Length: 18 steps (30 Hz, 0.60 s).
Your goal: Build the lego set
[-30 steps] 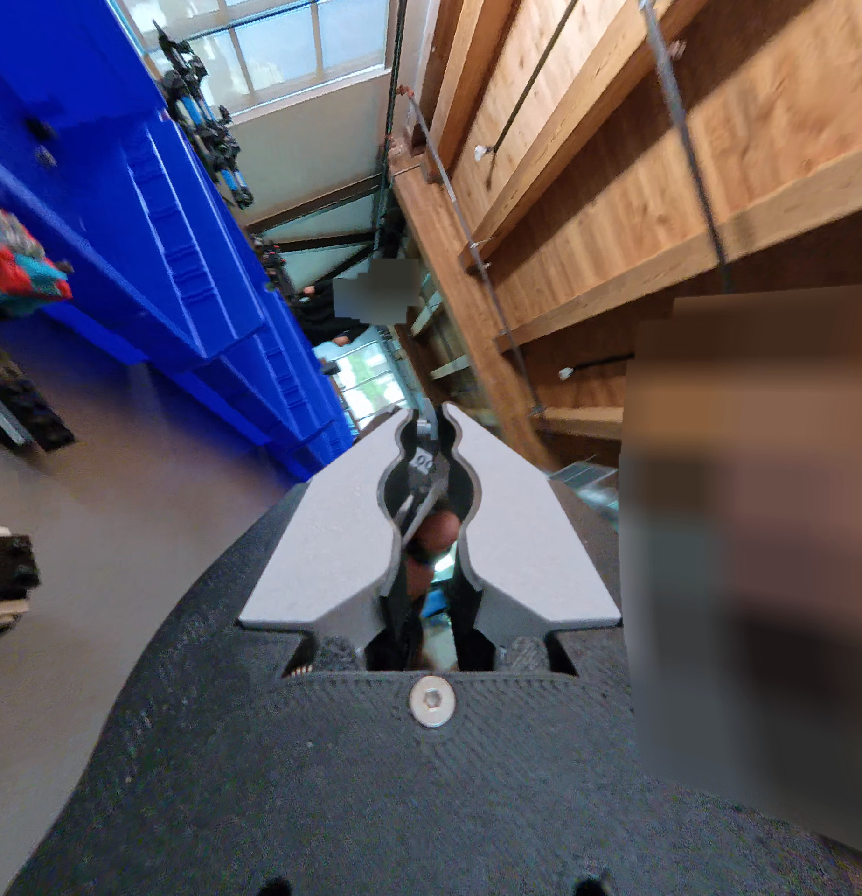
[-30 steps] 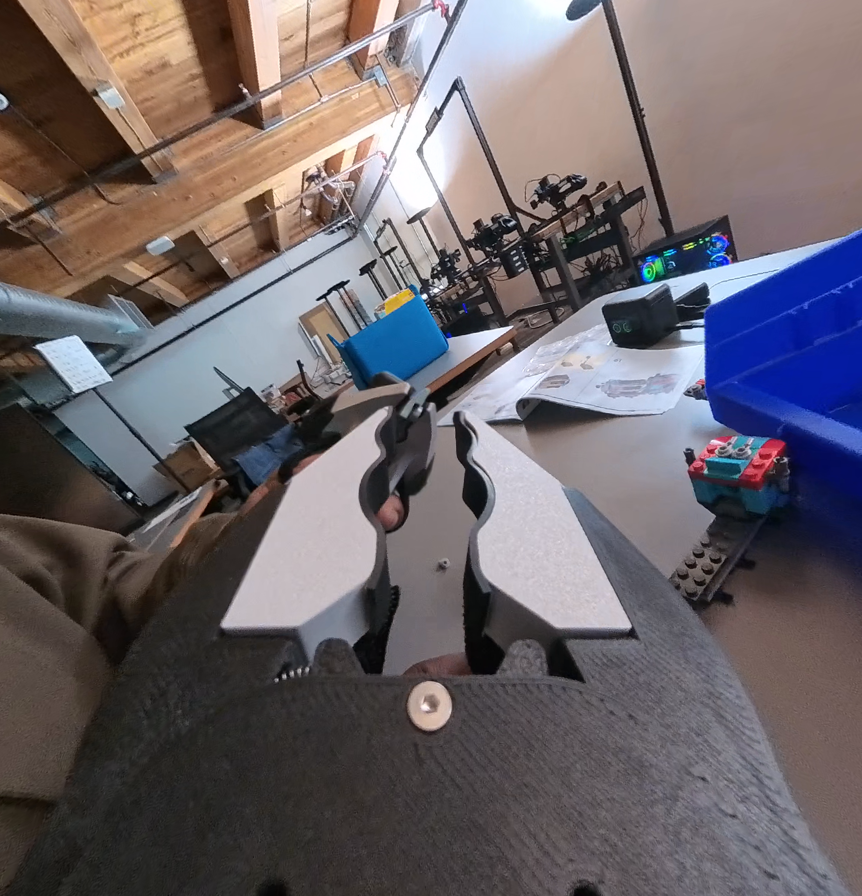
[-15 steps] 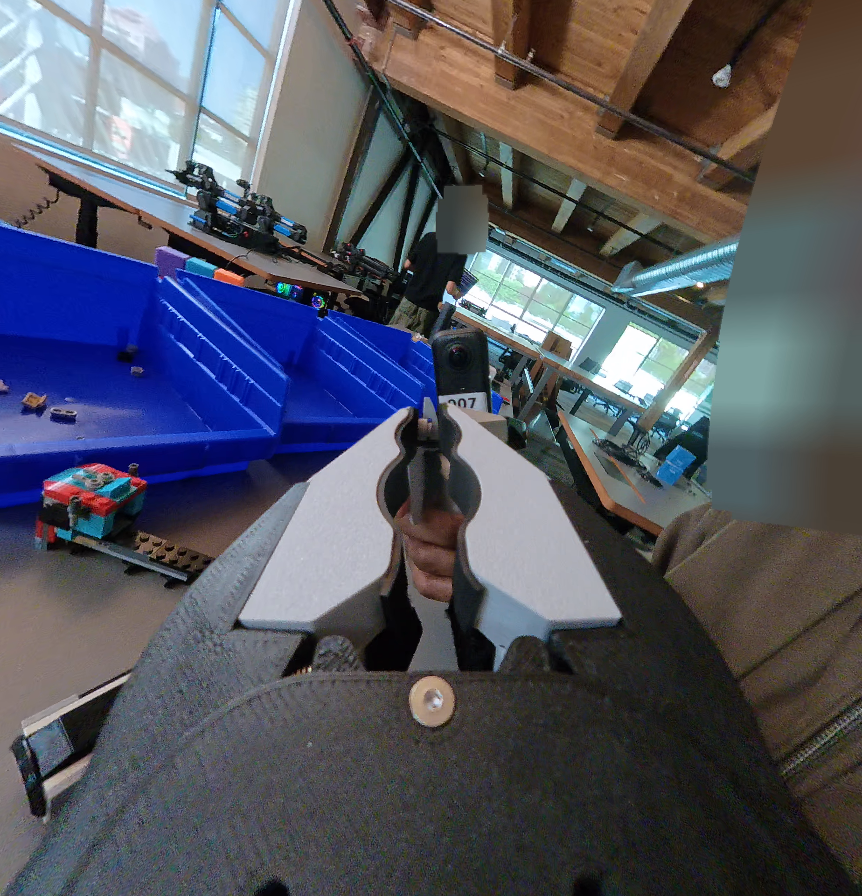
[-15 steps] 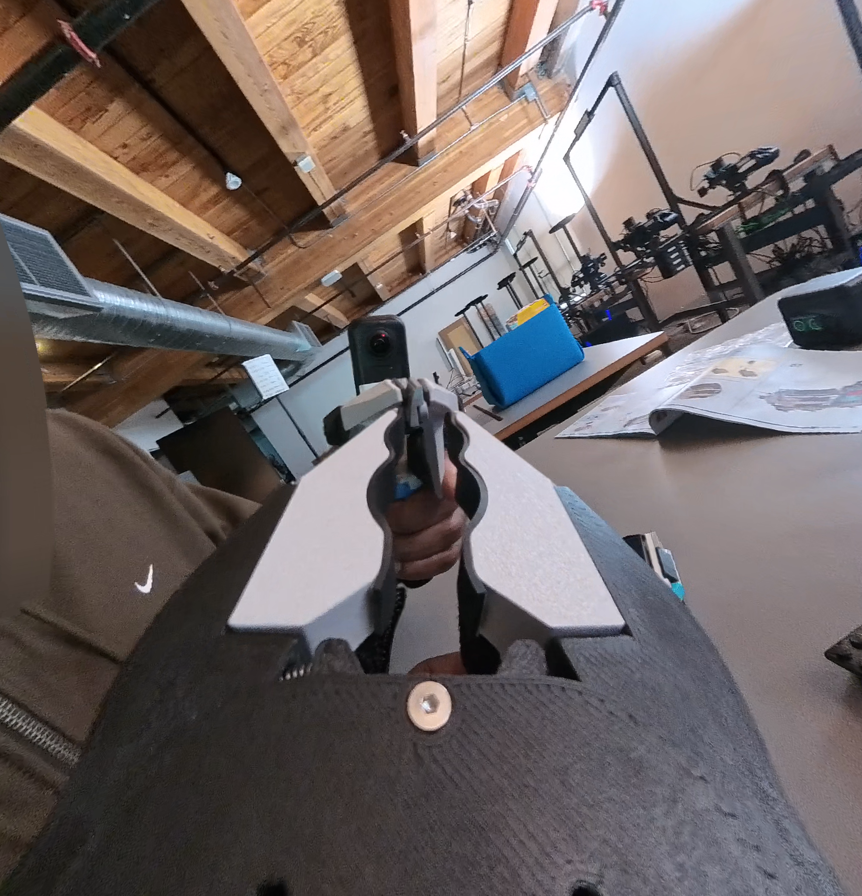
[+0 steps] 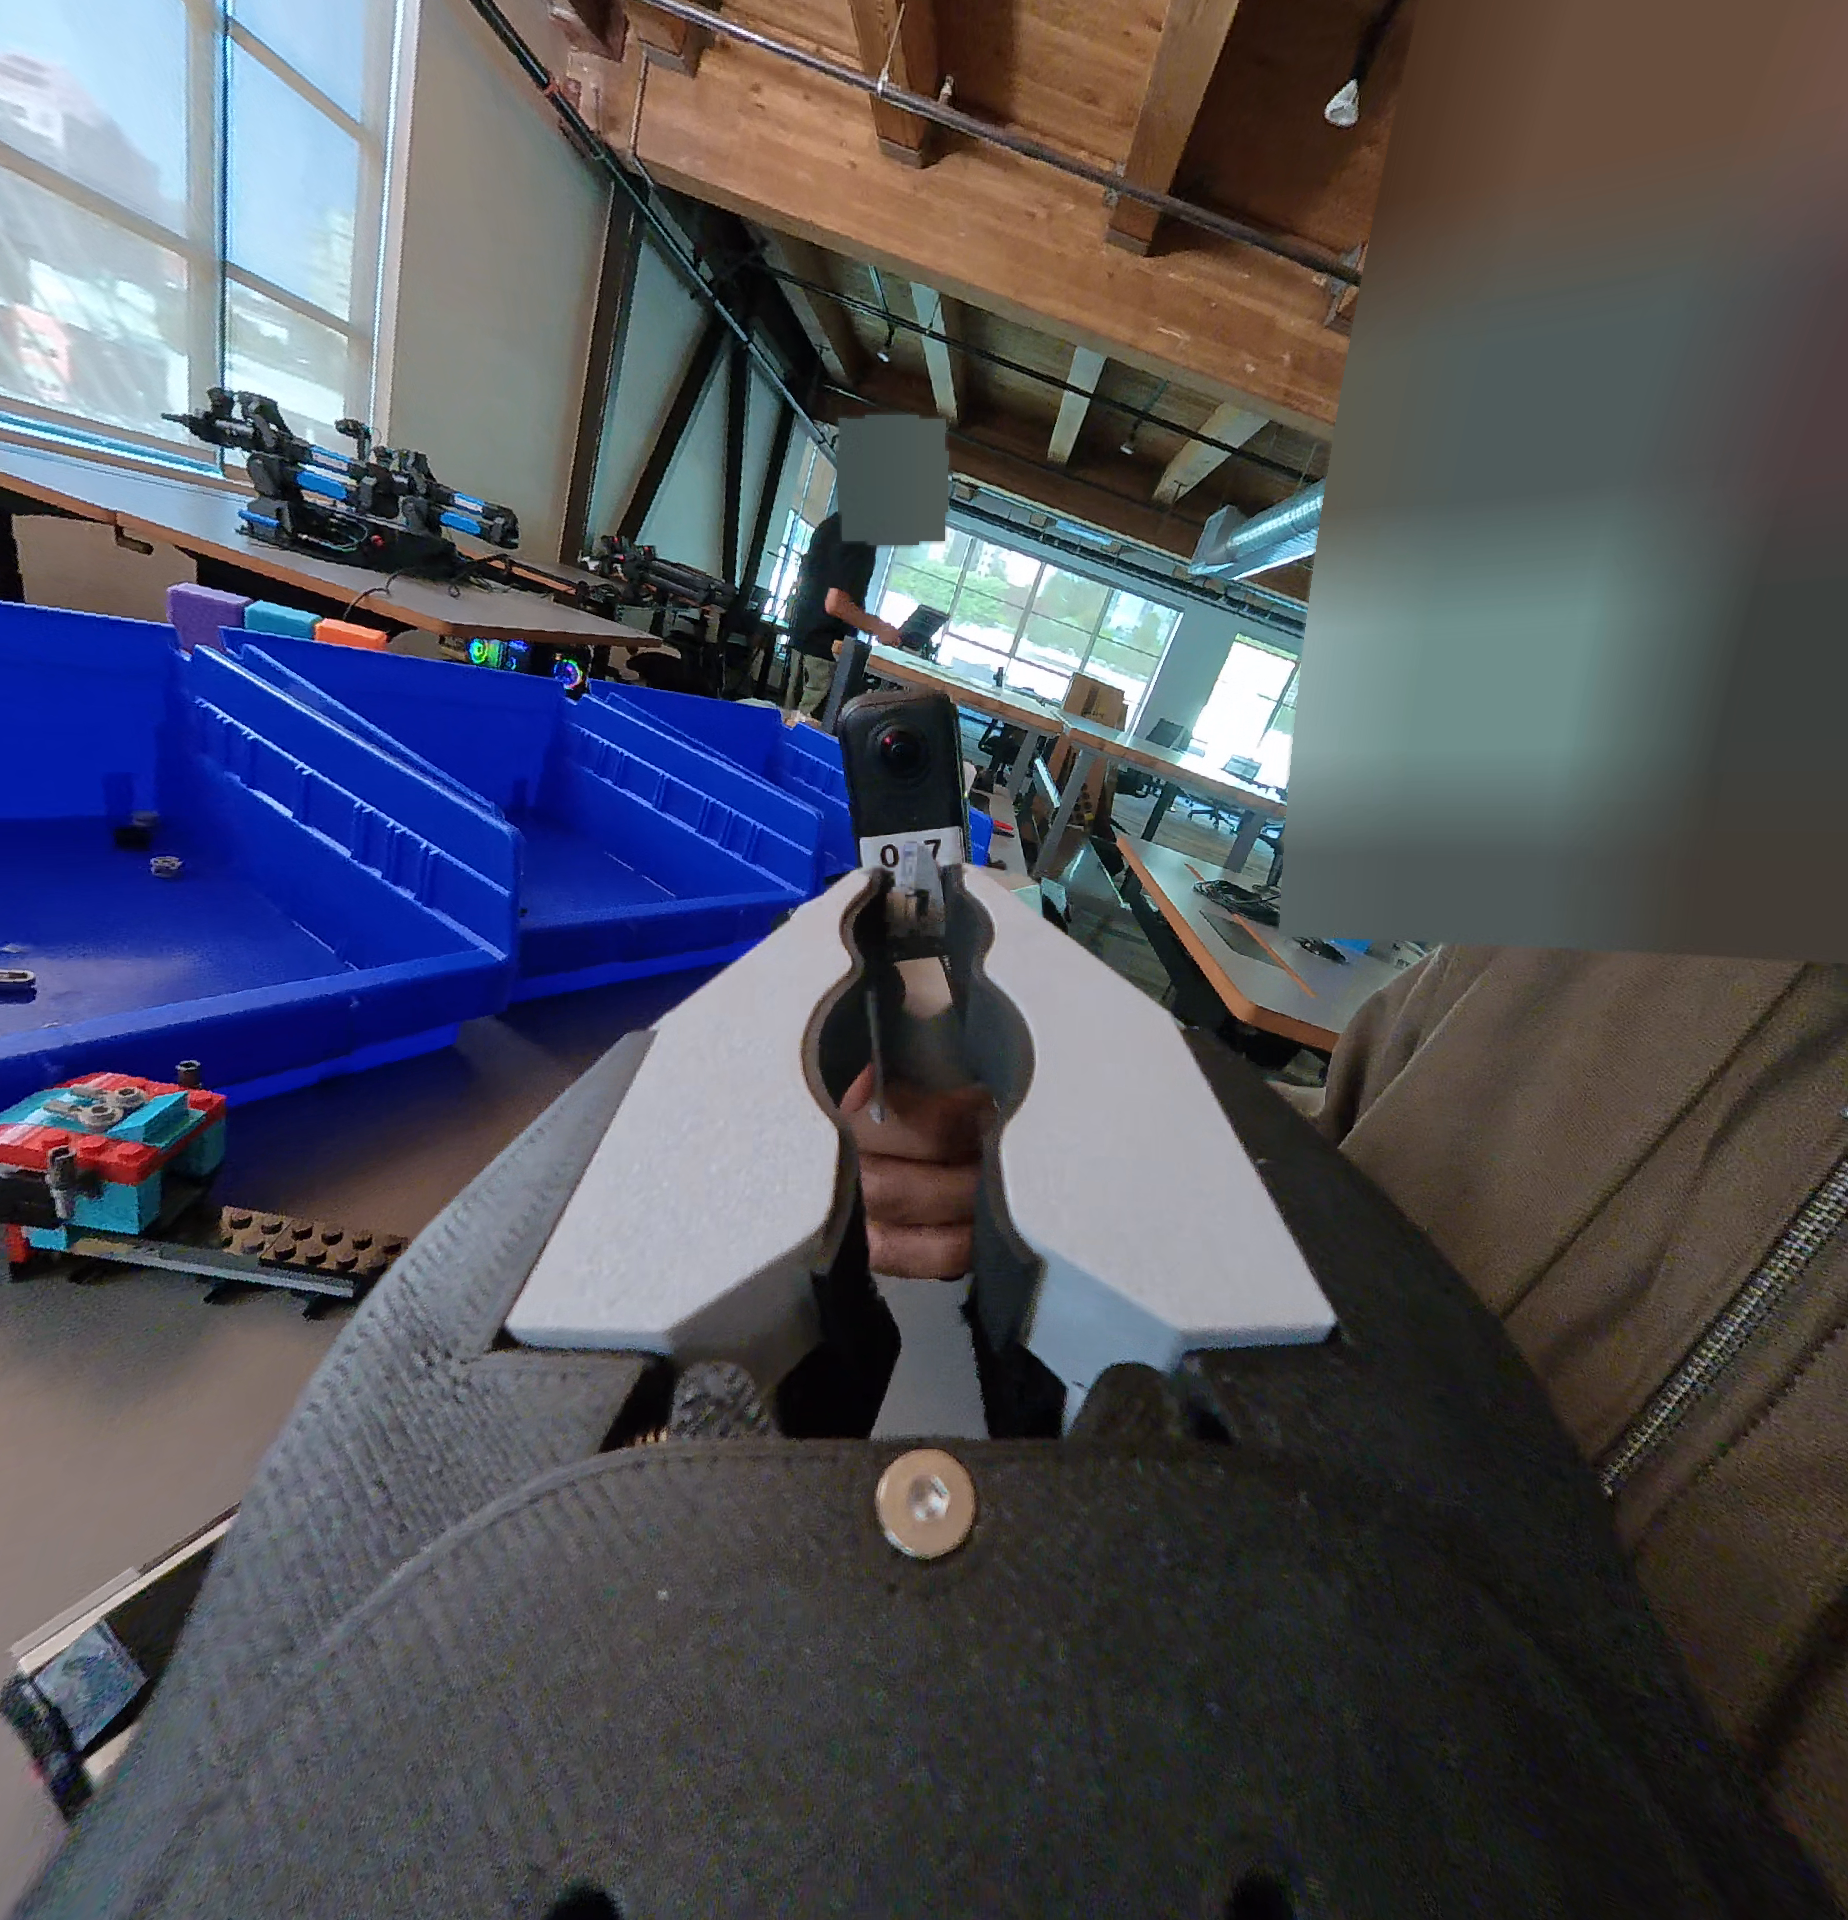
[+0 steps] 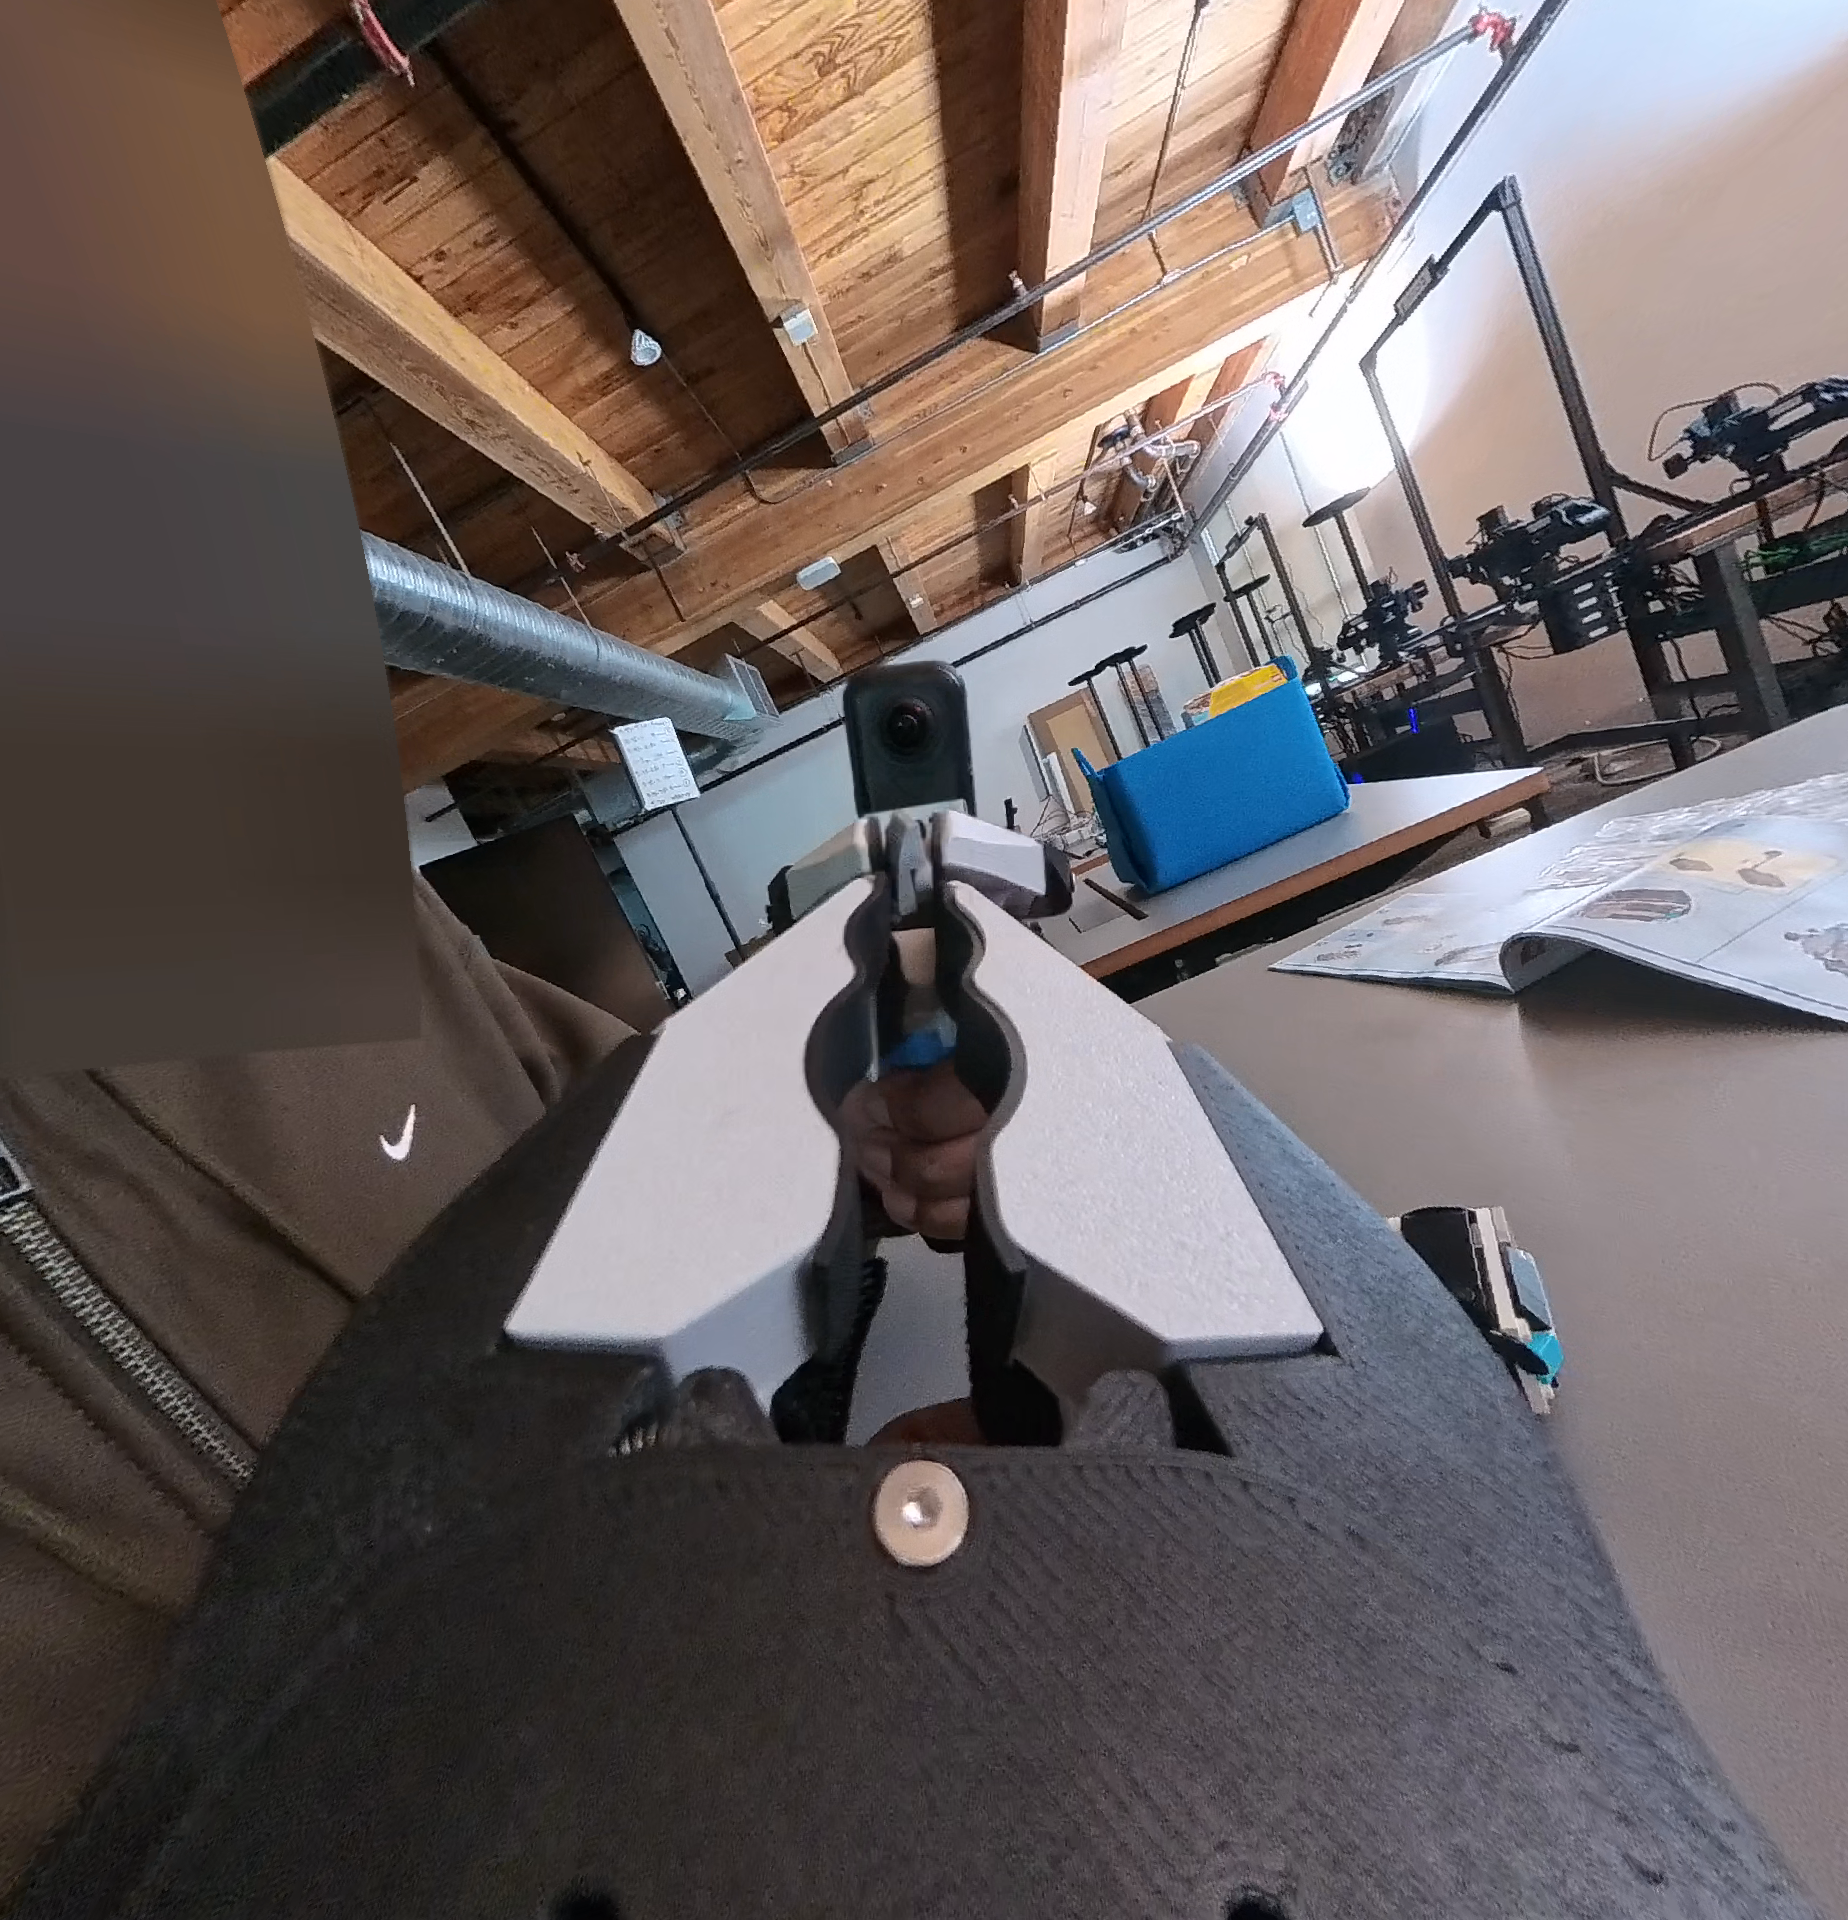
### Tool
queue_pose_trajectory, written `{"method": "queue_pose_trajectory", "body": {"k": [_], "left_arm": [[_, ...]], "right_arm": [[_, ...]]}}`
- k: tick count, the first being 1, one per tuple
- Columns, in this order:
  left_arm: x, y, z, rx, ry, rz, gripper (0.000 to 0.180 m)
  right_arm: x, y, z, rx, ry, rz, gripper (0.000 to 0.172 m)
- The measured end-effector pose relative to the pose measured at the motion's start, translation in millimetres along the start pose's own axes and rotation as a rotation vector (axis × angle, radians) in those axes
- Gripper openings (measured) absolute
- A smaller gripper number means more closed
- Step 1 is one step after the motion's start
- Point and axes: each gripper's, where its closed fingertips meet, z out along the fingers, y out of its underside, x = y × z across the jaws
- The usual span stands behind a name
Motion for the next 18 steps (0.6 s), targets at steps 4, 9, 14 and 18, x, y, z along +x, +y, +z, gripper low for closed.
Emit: {"method": "queue_pose_trajectory", "body": {"k": [4, 9, 14, 18], "left_arm": [[-1, 1, -3, -0.026, -0.016, 0.021, 0.011], [-1, 1, -5, -0.032, -0.032, 0.026, 0.011], [-3, 4, -5, -0.044, -0.097, 0.085, 0.015], [-5, 11, -3, -0.074, -0.166, 0.149, 0.024]], "right_arm": [[1, 2, 1, -0.002, -0.001, 0.005, 0.008], [2, 3, 3, 0.009, -0.001, 0.028, 0.008], [6, 5, 1, 0.012, 0.019, 0.065, 0.008], [12, 5, -2, 0.016, 0.036, 0.096, 0.009]]}}
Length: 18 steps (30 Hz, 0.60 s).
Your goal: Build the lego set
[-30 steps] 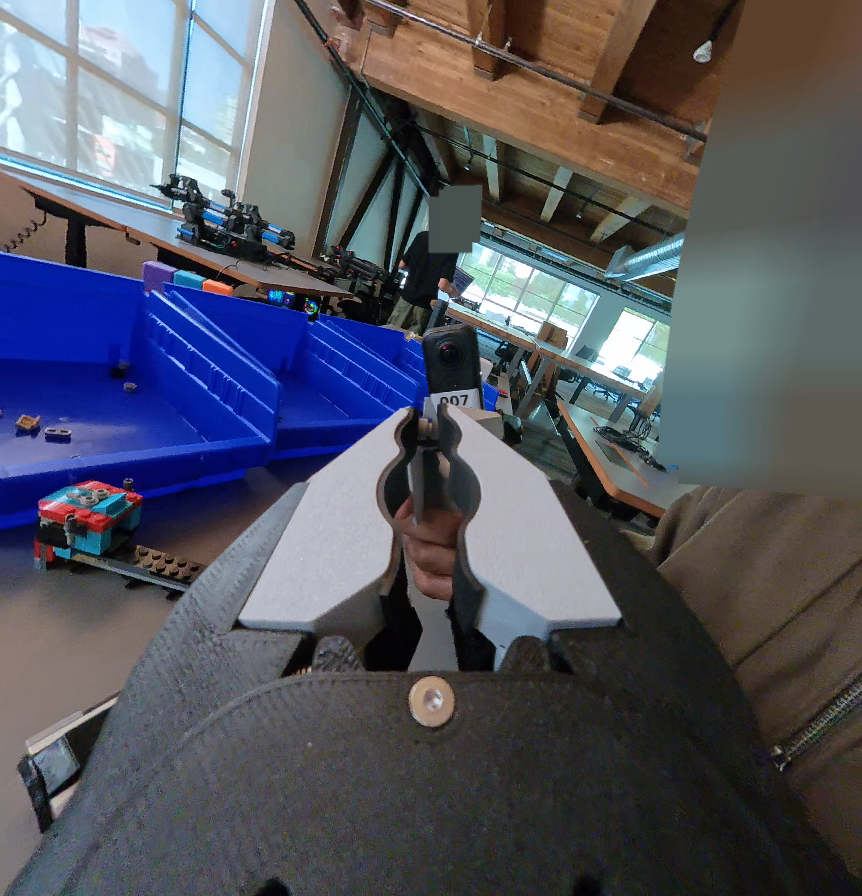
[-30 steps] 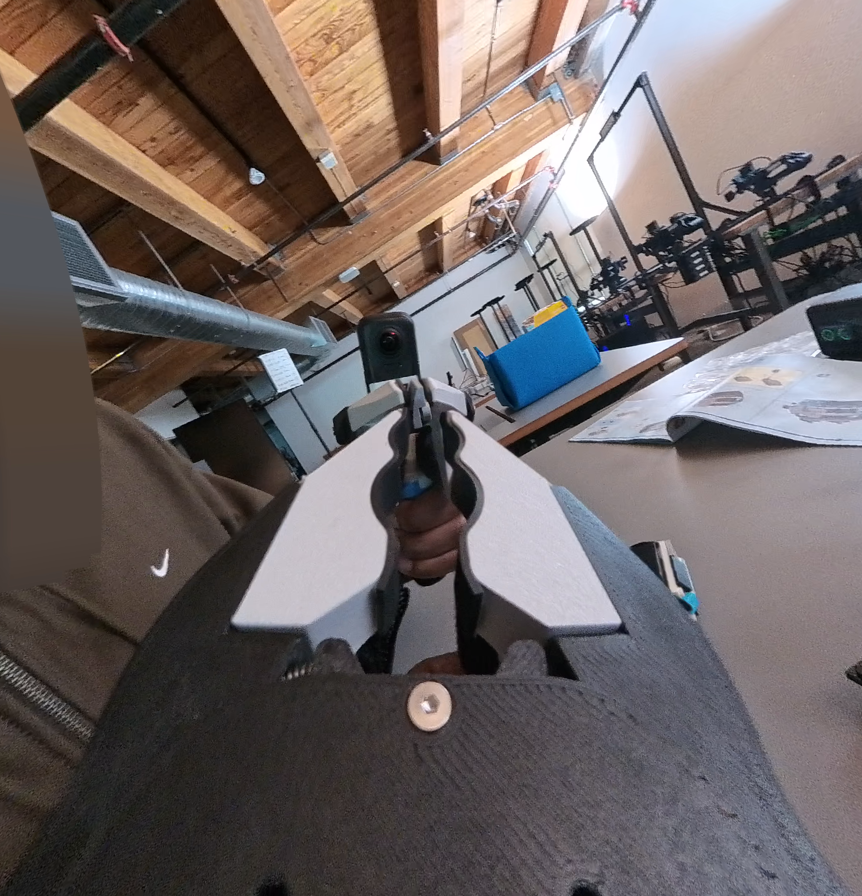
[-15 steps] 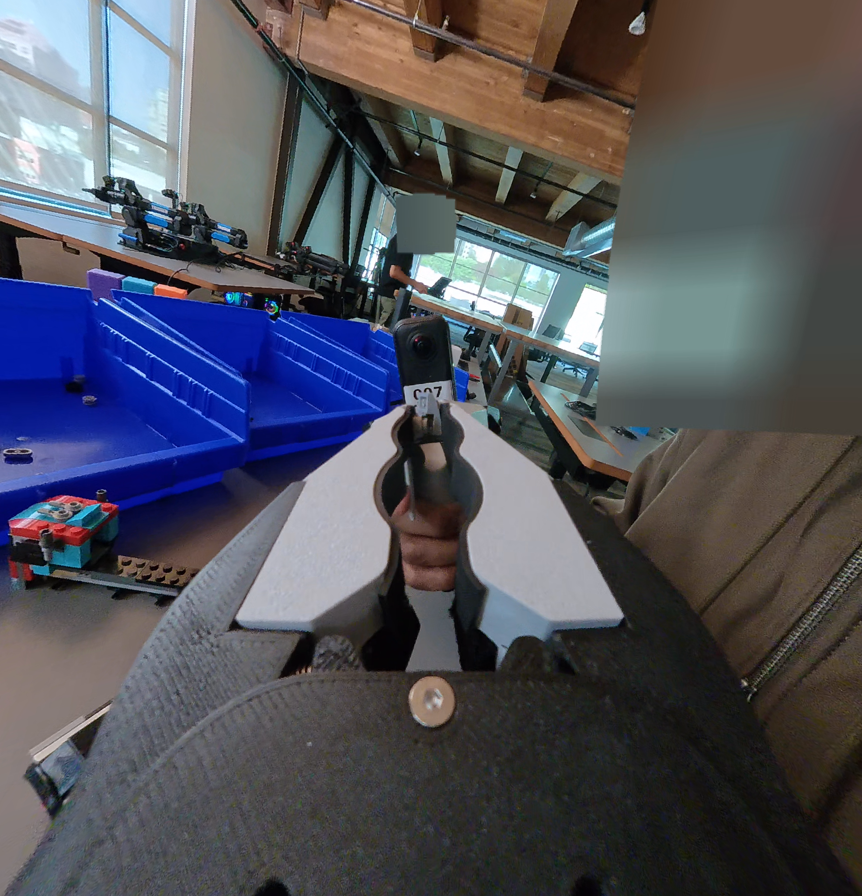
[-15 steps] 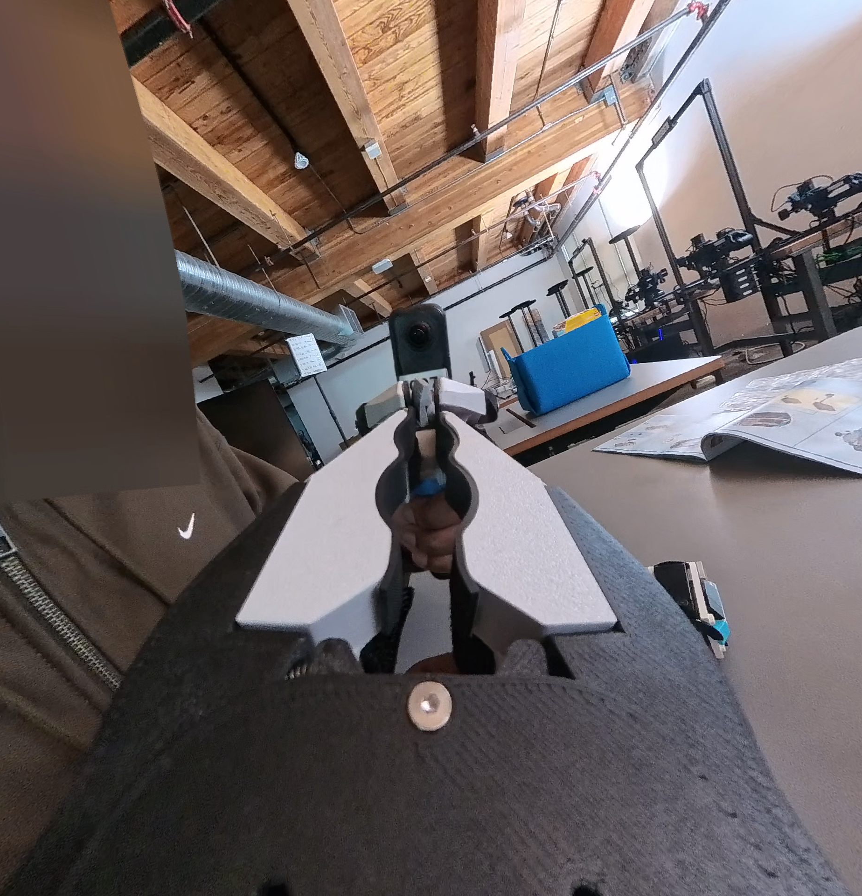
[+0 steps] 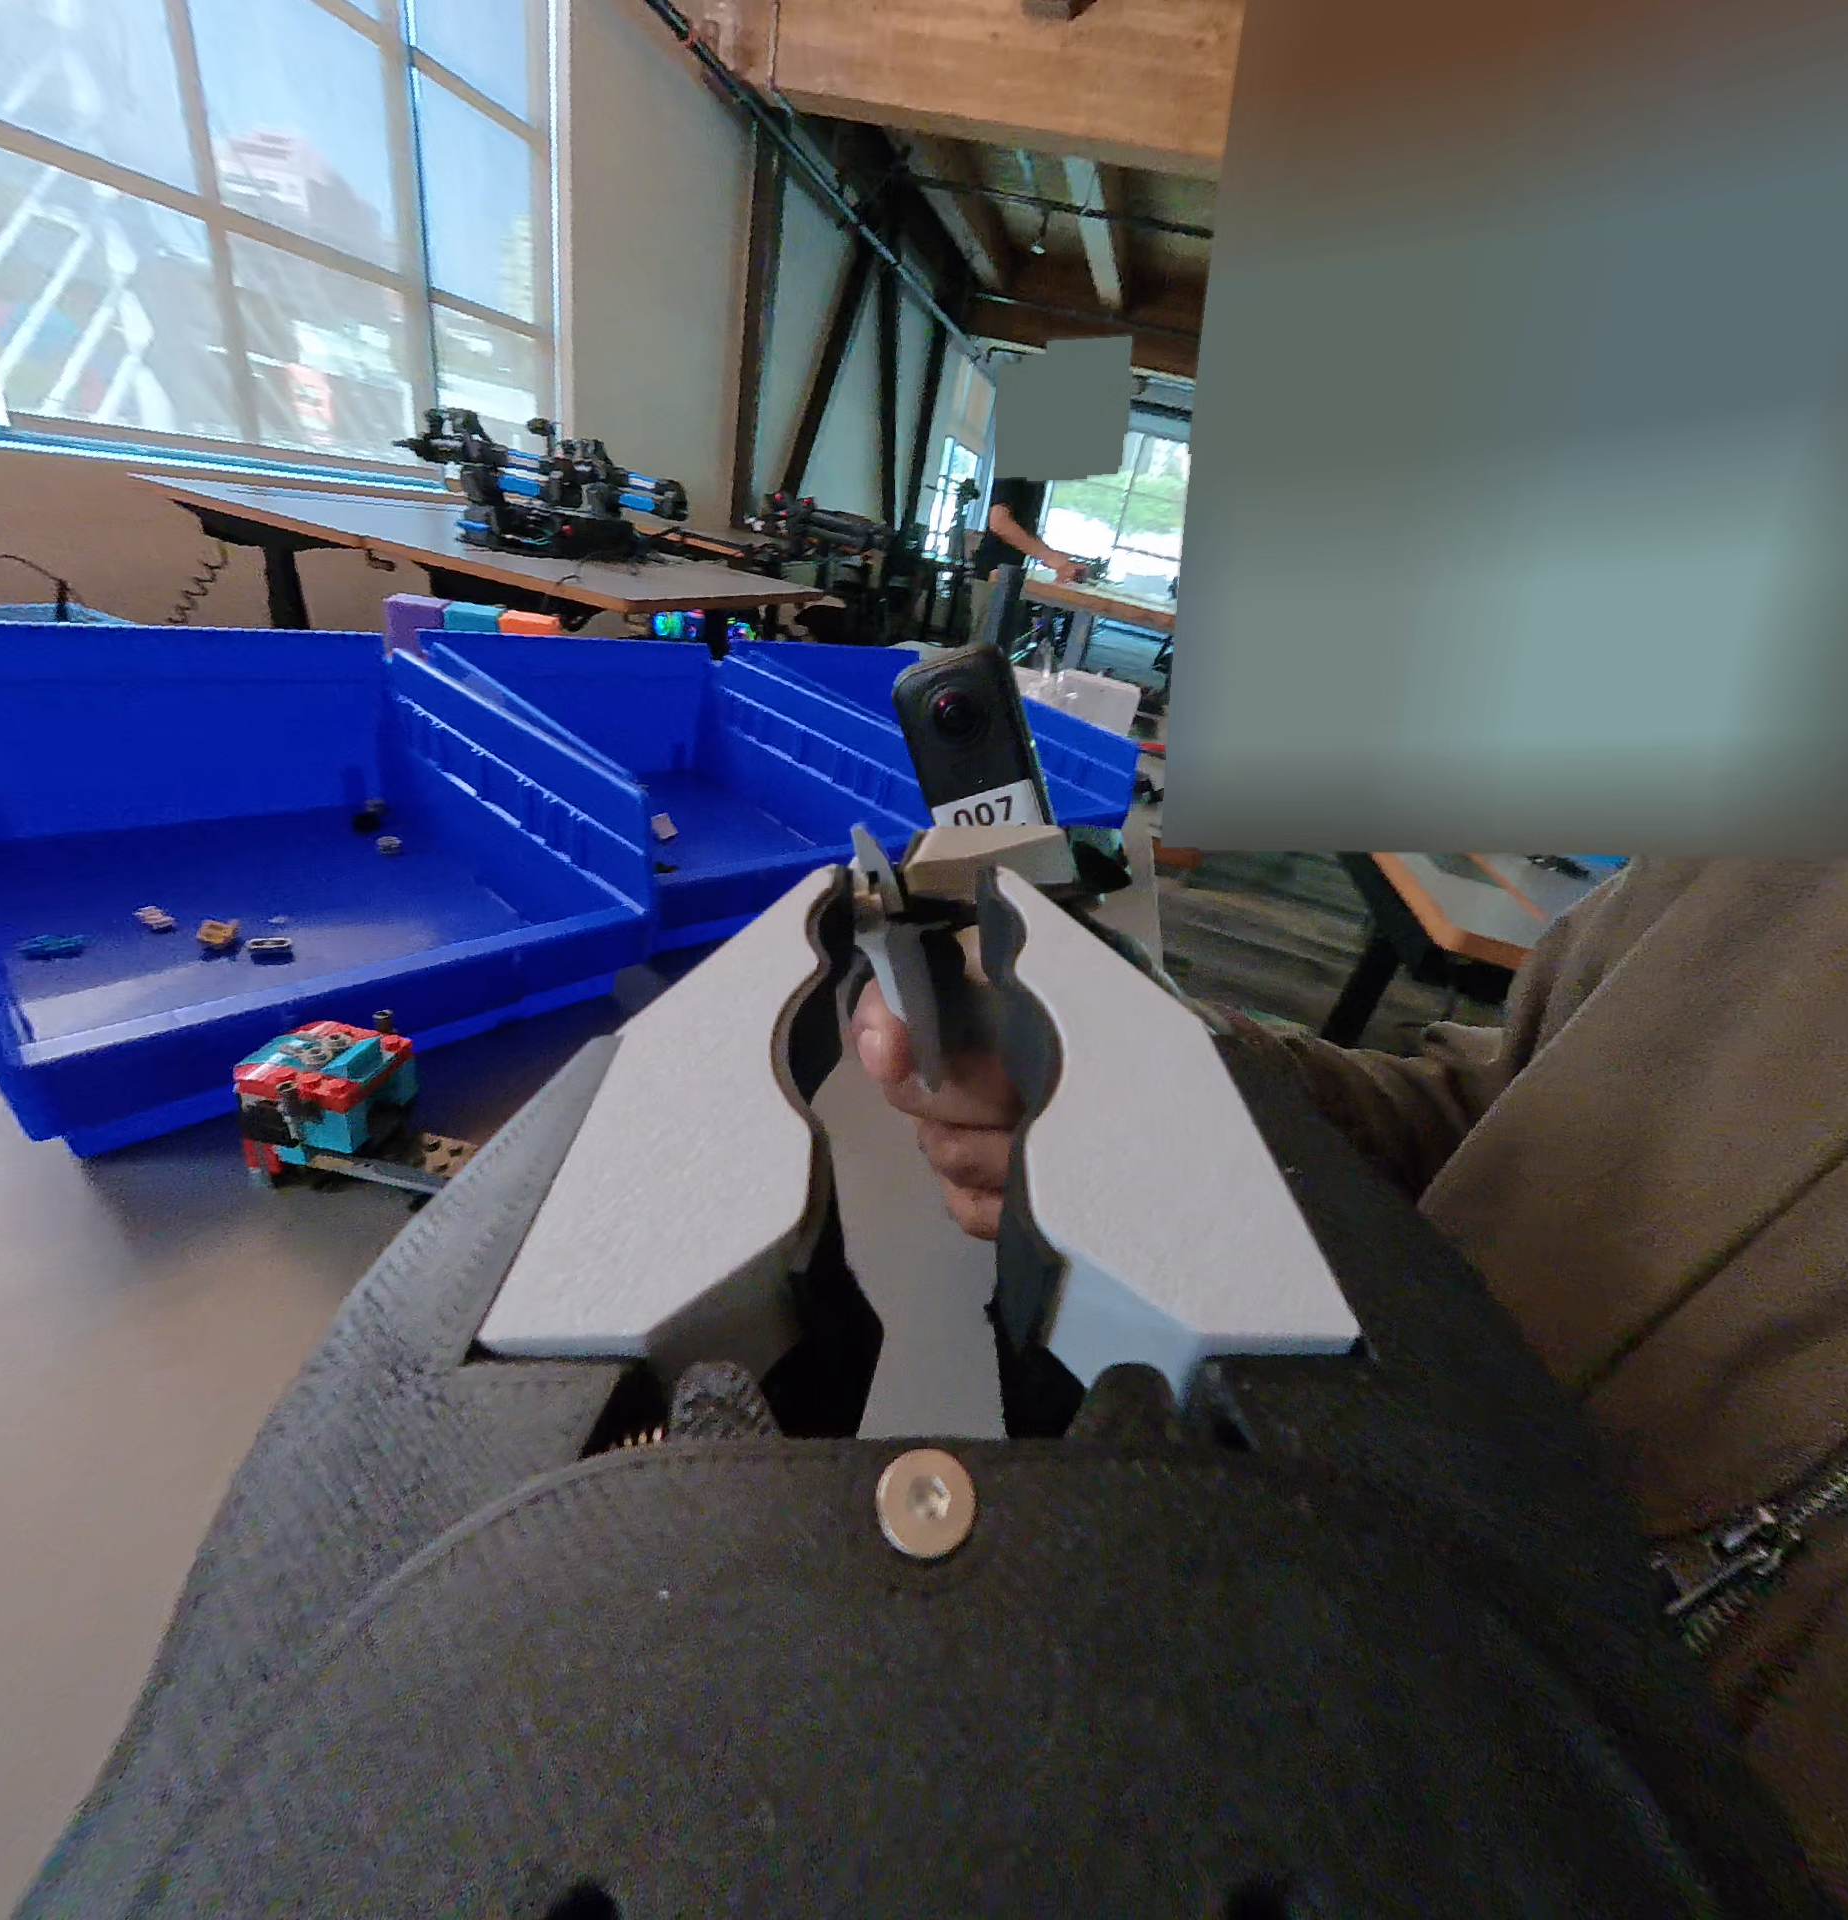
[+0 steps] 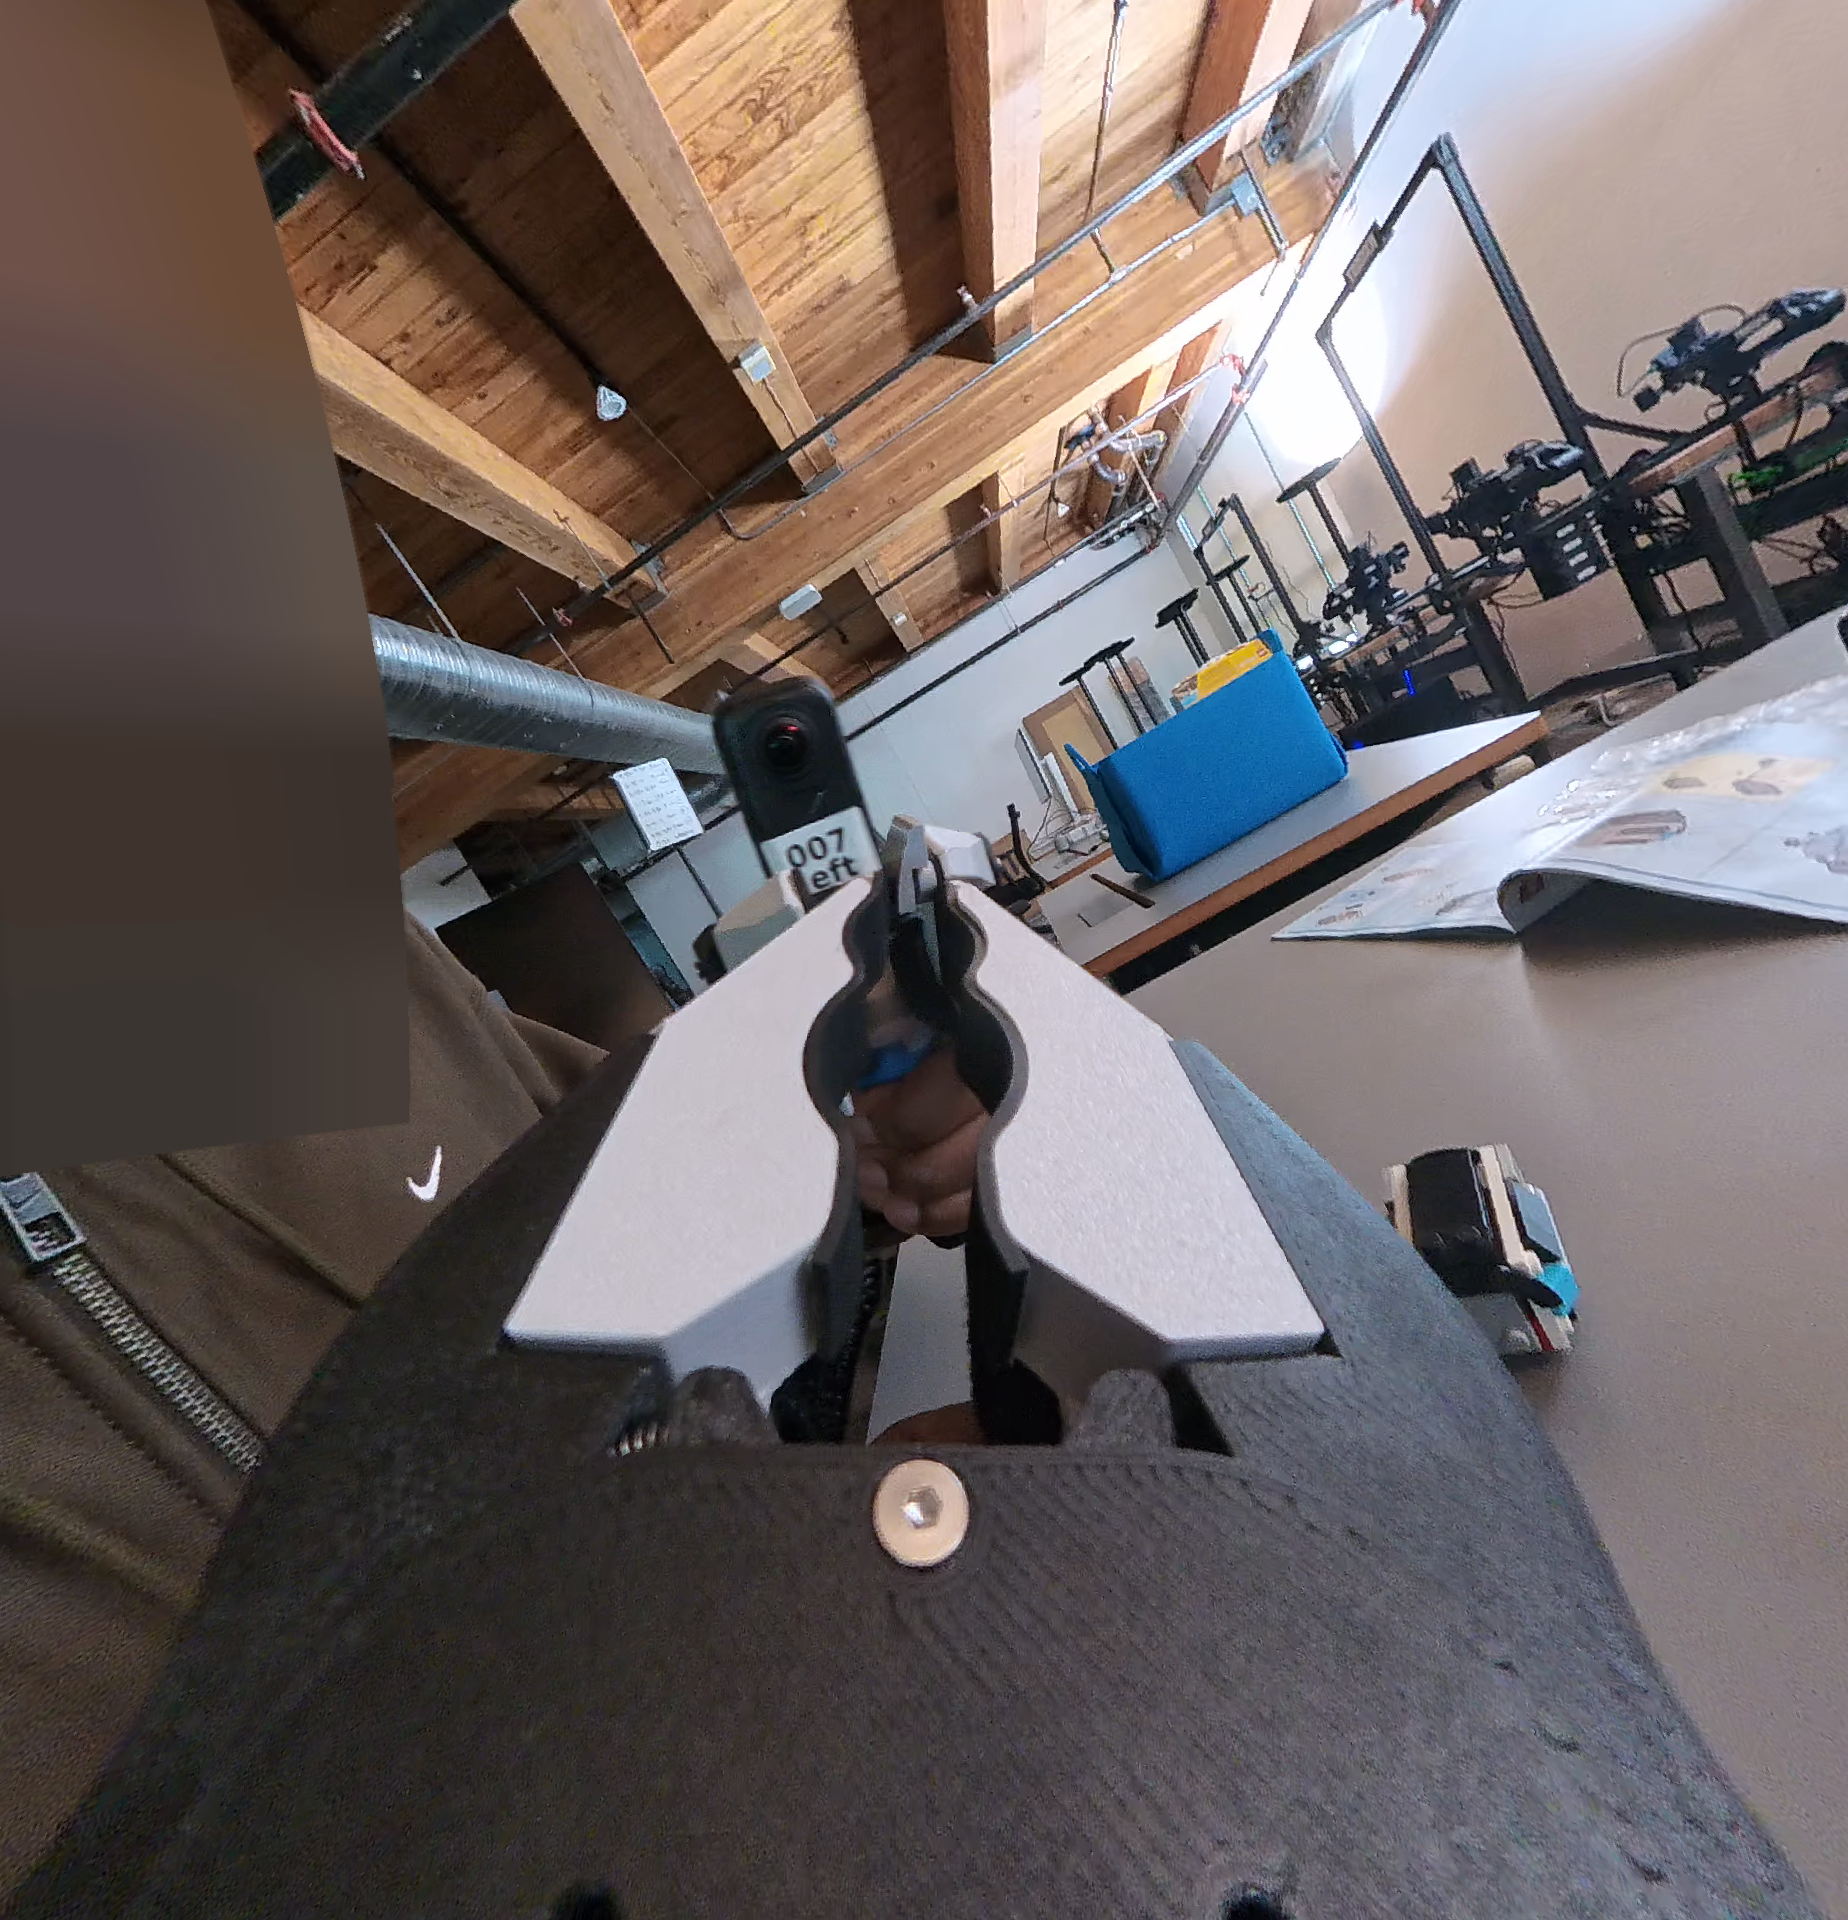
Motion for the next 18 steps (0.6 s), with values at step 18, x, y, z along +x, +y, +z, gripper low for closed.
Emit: {"method": "queue_pose_trajectory", "body": {"k": [18], "left_arm": [[-17, 6, -8, 0.116, 0.012, -0.251, 0.009]], "right_arm": [[11, 11, 2, -0.104, 0.082, -0.011, 0.009]]}}
